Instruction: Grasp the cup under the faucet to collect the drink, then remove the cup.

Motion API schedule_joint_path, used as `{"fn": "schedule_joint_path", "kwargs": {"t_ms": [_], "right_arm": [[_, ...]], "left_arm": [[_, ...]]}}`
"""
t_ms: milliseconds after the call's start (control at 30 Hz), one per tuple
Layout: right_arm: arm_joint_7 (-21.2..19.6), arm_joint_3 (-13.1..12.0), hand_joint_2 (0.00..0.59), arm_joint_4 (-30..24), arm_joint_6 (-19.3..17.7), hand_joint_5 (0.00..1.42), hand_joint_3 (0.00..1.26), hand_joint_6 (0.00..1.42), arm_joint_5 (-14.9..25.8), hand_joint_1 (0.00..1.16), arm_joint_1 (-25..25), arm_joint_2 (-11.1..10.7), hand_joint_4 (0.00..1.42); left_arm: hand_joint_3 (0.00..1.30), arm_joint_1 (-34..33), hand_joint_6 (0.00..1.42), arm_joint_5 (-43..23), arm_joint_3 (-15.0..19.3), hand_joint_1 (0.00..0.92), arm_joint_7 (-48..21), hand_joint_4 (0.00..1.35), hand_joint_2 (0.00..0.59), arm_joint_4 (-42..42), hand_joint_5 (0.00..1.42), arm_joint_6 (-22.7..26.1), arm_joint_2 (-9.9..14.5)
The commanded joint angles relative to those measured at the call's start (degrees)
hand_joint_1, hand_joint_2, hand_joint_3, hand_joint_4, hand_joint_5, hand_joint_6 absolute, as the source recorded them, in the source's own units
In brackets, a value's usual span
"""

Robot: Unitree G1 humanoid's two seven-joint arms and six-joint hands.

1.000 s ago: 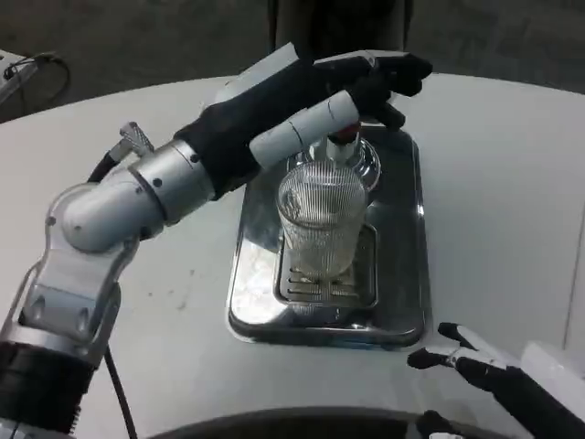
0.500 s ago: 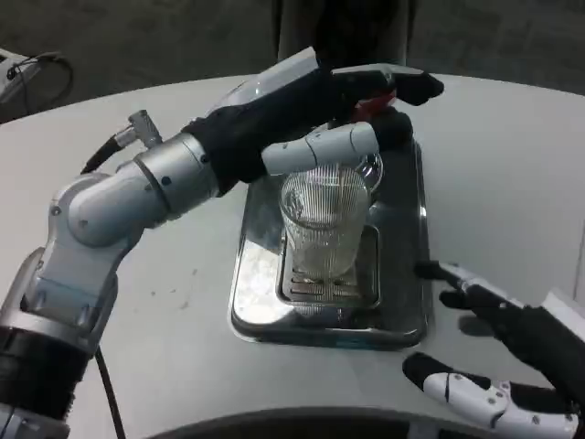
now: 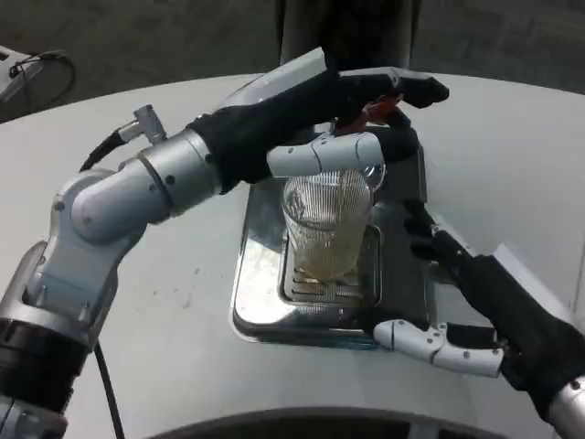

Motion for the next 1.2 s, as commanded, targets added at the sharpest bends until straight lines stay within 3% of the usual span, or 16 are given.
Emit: {"fn": "schedule_joint_path", "kwargs": {"t_ms": [33,333,733,1200], "right_arm": [[-1.59,1.74,0.213,6.21,-1.03,0.09,0.00,0.08,-0.04,0.72,-5.08,0.30,0.02],[-8.14,3.78,0.196,14.40,-2.09,0.06,0.00,0.04,-0.76,0.74,-10.80,3.31,0.00],[-13.66,5.50,0.196,22.75,-5.15,0.09,0.00,0.03,-0.90,0.74,-15.29,6.36,0.02],[-14.66,6.77,0.192,31.68,-9.05,0.06,0.00,0.00,1.32,0.73,-21.06,8.80,0.00]], "left_arm": [[0.24,1.81,0.16,1.21,-0.39,0.000,-0.08,0.18,0.000,2.38,0.26,-0.39,-0.16],[0.24,0.91,0.16,0.90,0.06,0.000,-0.80,0.18,0.000,3.52,0.25,-1.21,0.52],[0.24,0.09,0.16,0.81,0.97,0.000,-1.43,0.18,0.000,3.97,0.23,-1.80,1.07],[0.25,-1.65,0.15,0.35,1.74,0.000,-2.69,0.19,0.000,4.44,0.22,-2.23,2.46]]}}
